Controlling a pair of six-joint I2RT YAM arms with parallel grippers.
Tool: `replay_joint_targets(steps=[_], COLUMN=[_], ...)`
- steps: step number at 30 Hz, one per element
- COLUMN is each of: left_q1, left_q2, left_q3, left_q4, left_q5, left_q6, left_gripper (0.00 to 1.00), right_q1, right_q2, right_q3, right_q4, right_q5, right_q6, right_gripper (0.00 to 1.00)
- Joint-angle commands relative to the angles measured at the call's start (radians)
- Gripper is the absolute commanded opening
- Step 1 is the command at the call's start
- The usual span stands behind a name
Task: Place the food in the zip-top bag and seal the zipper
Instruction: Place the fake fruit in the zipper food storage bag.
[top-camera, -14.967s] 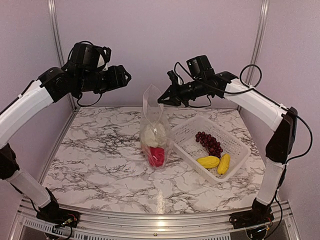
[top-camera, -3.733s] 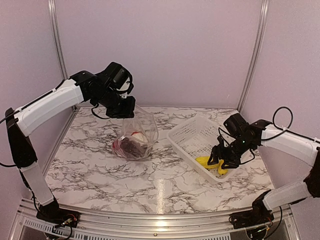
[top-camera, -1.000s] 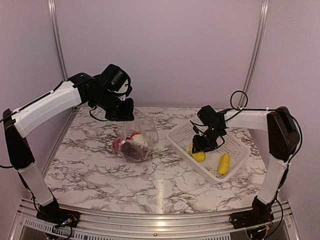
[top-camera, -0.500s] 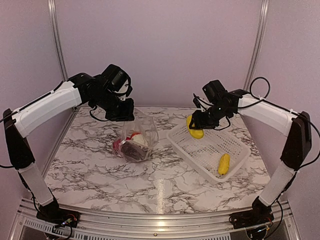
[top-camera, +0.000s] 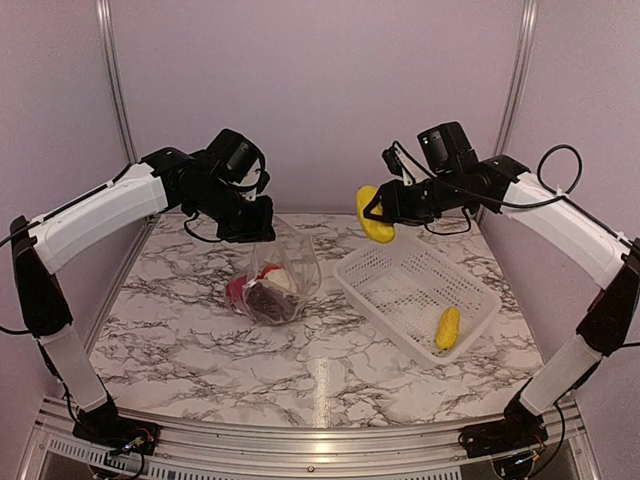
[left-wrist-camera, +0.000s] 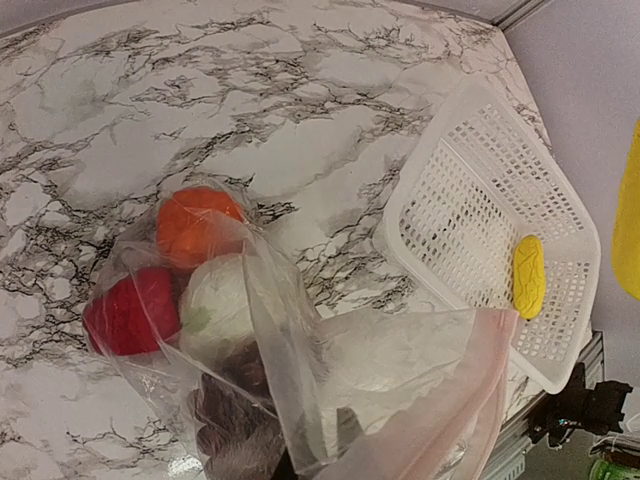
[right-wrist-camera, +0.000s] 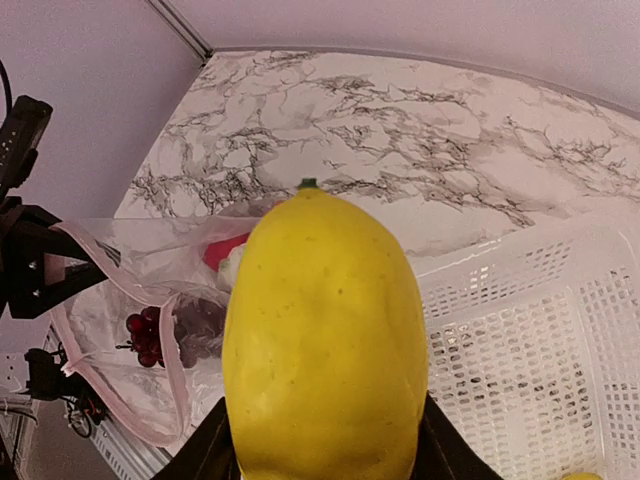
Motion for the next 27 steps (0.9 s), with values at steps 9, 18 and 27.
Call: replay_joint_targets(steps=[9,18,27], left_q1=[0.01,0.012,0.019], left_q2=[0.049,0.034,0.017], left_q3=[0.007,-0.006,-0.036], left_q4=[0.075,0.1,0.16], left_q5=[0.044,0.052,0.035], left_q6=[-0.056,-0.088,-0.127], left_gripper=[0.08,0.08,0.08], right_q1=[0.044,0.093,0.17], right_q2=[-0.086,-0.069,0.012], right_q3=[0.012,-0.045,-0.01], right_q4=[0.151,0.304,0.341], right_q5=[-0.092,-0.241,-0.27], right_q6=[0.013,0.018,0.003], right_gripper=[0.32,0.33,0.33])
